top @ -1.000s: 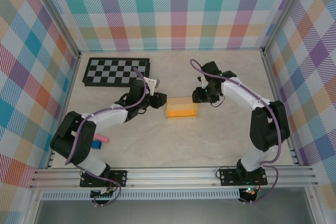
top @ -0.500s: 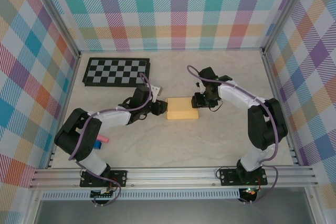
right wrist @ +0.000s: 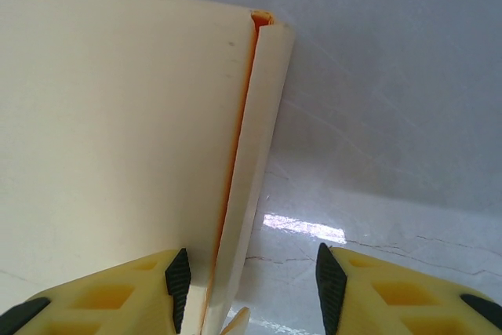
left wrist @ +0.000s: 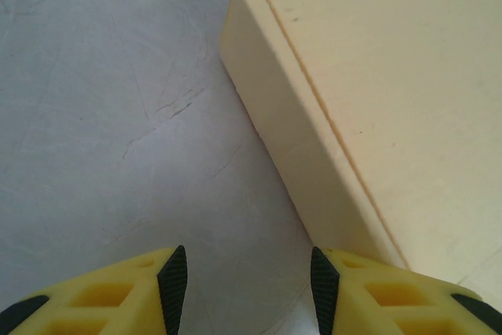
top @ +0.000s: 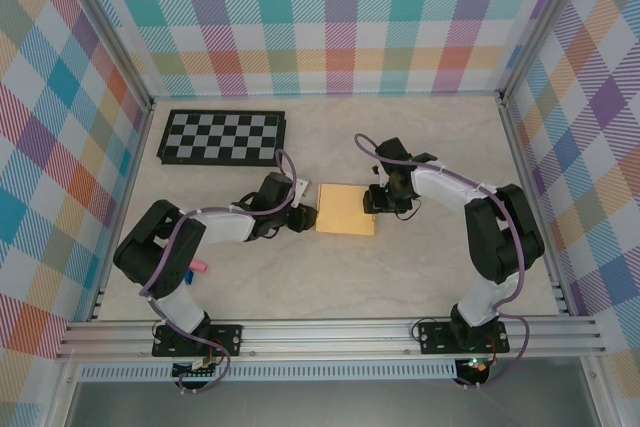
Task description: Fold the paper box
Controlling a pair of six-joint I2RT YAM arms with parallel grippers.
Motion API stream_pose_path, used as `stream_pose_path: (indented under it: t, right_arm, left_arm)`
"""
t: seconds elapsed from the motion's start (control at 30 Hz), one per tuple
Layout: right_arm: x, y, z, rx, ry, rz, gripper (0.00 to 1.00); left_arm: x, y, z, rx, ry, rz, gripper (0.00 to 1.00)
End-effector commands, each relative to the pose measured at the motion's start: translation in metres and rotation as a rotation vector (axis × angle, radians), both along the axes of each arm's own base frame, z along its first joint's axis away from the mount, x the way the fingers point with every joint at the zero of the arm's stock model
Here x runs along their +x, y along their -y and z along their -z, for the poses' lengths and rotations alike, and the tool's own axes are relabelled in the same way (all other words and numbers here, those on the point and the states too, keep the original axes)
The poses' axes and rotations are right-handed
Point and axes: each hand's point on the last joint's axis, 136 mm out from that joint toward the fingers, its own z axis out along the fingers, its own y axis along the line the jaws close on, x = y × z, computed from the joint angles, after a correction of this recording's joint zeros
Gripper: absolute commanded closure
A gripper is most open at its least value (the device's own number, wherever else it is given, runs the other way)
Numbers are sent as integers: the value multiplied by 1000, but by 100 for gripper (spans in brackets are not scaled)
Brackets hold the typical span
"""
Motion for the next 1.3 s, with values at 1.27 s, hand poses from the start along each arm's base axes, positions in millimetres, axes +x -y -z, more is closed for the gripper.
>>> stream_pose_path:
  t: [1.27]
  right_arm:
    - [-16,-43,0,263,-51,-105,67]
  left_arm:
    - [4,32,-35,-190,-43,-63,61]
